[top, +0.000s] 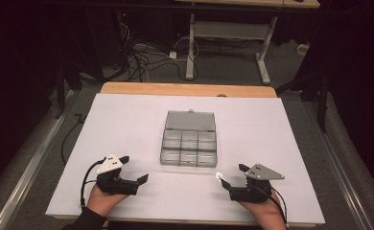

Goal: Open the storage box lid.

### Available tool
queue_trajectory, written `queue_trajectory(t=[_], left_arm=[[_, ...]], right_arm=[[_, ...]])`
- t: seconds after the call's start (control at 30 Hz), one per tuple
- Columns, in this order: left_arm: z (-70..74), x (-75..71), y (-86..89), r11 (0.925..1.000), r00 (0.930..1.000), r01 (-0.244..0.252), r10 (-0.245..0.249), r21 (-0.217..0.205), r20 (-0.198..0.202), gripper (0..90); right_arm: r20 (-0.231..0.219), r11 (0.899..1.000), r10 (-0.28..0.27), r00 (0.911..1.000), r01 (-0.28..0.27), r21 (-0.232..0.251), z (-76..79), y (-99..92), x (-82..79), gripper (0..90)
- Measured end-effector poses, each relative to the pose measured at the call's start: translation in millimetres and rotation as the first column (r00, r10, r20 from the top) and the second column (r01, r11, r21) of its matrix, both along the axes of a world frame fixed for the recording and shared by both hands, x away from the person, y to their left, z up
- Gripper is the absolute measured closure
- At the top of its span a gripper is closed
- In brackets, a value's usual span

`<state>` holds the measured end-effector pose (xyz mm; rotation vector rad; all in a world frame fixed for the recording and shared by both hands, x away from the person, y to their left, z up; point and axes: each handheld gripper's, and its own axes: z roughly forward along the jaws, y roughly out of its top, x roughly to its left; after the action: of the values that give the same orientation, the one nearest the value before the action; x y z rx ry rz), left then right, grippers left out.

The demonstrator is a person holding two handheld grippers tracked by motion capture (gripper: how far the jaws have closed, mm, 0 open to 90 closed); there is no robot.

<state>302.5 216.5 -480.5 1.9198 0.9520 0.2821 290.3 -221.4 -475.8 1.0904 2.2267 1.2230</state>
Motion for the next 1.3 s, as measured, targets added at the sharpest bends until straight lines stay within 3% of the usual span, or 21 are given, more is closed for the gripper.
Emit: queue_trajectory(t=[0.47, 0.8, 1.13, 1.3], left_arm=[[-2.1, 0.7, -0.7, 0.9998, 0.9996, 0.021, -0.02, 0.006, -0.019, 0.0], [-2.0, 2.5, -3.0, 0.9996, 0.9994, 0.029, -0.029, -0.003, -0.019, 0.0], [-1.7, 3.3, -4.0, 0.9995, 0.9994, 0.03, -0.03, -0.003, -0.016, 0.0], [-1.3, 3.0, -5.1, 0.9995, 0.9993, 0.031, -0.031, -0.001, -0.018, 0.0]], right_arm=[[-0.05, 0.999, 0.052, 0.9974, -0.052, -0.008, -0.9, 4.8, -1.7, 42.7], [-0.06, 0.999, 0.041, 0.9974, -0.042, -0.009, -0.6, 5.9, -5.9, 52.6], [-0.075, 0.998, 0.037, 0.9965, -0.041, -0.049, -1.9, 8.7, -7.9, 66.5], [-0.085, 0.997, 0.039, 0.9956, -0.045, -0.067, -2.5, 10.1, -8.4, 69.4]])
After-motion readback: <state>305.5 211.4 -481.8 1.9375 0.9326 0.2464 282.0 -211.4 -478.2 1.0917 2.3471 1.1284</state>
